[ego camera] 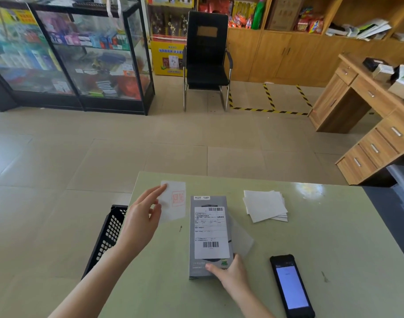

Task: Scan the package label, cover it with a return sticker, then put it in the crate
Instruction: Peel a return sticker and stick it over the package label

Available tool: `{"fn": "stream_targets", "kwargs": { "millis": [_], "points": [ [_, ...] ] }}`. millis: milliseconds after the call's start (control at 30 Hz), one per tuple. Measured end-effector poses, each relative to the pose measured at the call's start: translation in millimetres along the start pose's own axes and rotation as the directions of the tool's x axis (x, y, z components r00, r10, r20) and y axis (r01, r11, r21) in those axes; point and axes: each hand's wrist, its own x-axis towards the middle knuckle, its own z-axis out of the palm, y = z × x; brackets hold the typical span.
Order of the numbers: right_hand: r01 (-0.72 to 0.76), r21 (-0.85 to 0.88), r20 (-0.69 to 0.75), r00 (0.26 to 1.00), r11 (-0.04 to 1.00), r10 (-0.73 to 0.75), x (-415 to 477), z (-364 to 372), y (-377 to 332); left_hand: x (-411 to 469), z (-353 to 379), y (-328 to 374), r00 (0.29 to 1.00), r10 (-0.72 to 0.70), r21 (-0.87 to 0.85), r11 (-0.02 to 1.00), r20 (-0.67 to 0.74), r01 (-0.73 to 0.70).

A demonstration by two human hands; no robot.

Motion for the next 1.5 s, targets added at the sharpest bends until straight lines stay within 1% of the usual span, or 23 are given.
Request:
{"fn": "stream_targets", "kwargs": {
  "millis": [100, 200, 300, 400, 500, 567, 633, 733, 833, 933, 1100, 1167, 1233, 1367, 1433, 1500],
  "points": [
    [0.029, -0.008, -0.063, 0.998, 1.000, -0.030, -6.9, 8.8, 0.0, -1.5, -9.1, -2.6, 1.000, -0.002, 0.000, 1.000, -0.015, 0.002],
    [0.085, 0.020, -0.121, 0.989, 0.996, -0.082, -13.9, 20.1, -5.2, 0.1, -20.4, -6.8, 1.000, 0.014, 0.007, 1.000, -0.028, -0.014],
    [0.133, 0.004, -0.161, 0.978, 0.991, -0.131, -21.9, 33.7, -17.5, 1.9, -29.6, -10.7, 1.000, 0.022, 0.009, 1.000, -0.016, -0.021],
    [0.210, -0.098, -0.215, 0.950, 0.973, -0.226, -32.1, 45.3, -30.9, 3.0, -40.6, -15.7, 0.999, 0.048, -0.005, 0.999, -0.005, -0.048],
    [0.298, -0.210, -0.287, 0.892, 0.931, -0.350, -41.2, 59.6, -38.4, 4.6, -53.6, -22.7, 0.997, 0.078, -0.012, 0.997, 0.018, -0.078],
    [0.320, -0.294, -0.318, 0.856, 0.901, -0.408, -47.0, 71.4, -42.4, 4.5, -64.0, -29.1, 0.995, 0.094, -0.012, 0.996, 0.035, -0.094],
    [0.292, -0.408, -0.335, 0.834, 0.865, -0.439, -51.4, 82.3, -49.1, 4.1, -73.8, -36.7, 0.993, 0.109, -0.015, 0.994, 0.054, -0.108],
    [0.203, -0.567, -0.359, 0.811, 0.798, -0.461, -55.4, 94.1, -58.7, 2.3, -84.8, -46.5, 0.989, 0.125, -0.012, 0.992, 0.079, -0.125],
    [0.136, -0.663, -0.369, 0.796, 0.736, -0.480, -57.4, 101.3, -63.5, 0.2, -91.7, -52.7, 0.987, 0.129, -0.017, 0.992, 0.100, -0.128],
    [0.098, -0.722, -0.361, 0.791, 0.685, -0.494, -62.3, 107.3, -65.1, -1.6, -96.6, -58.5, 0.986, 0.121, -0.024, 0.993, 0.115, -0.119],
    [0.147, -0.770, -0.301, 0.775, 0.621, -0.556, -68.3, 113.7, -55.6, -4.9, -100.5, -61.1, 0.986, 0.124, -0.021, 0.992, 0.112, -0.122],
    [0.168, -0.752, -0.299, 0.776, 0.637, -0.556, -69.6, 113.4, -52.2, -5.8, -101.6, -61.7, 0.988, 0.112, -0.023, 0.994, 0.102, -0.110],
    [0.187, -0.707, -0.309, 0.785, 0.682, -0.536, -69.6, 111.3, -50.0, -7.1, -102.2, -61.7, 0.990, 0.099, -0.023, 0.995, 0.100, -0.097],
    [0.256, -0.630, -0.278, 0.808, 0.733, -0.520, -66.2, 99.4, -50.4, -8.6, -101.9, -59.9, 0.992, 0.091, -0.030, 0.996, 0.091, -0.088],
    [0.260, -0.634, -0.288, 0.794, 0.728, -0.535, -63.9, 90.6, -51.9, -8.7, -101.2, -59.0, 0.993, 0.080, -0.031, 0.997, 0.083, -0.077],
    [0.236, -0.675, -0.311, 0.769, 0.699, -0.559, -60.9, 81.7, -52.4, -8.6, -100.6, -57.1, 0.995, 0.066, -0.029, 0.998, 0.069, -0.064]
  ]
}}
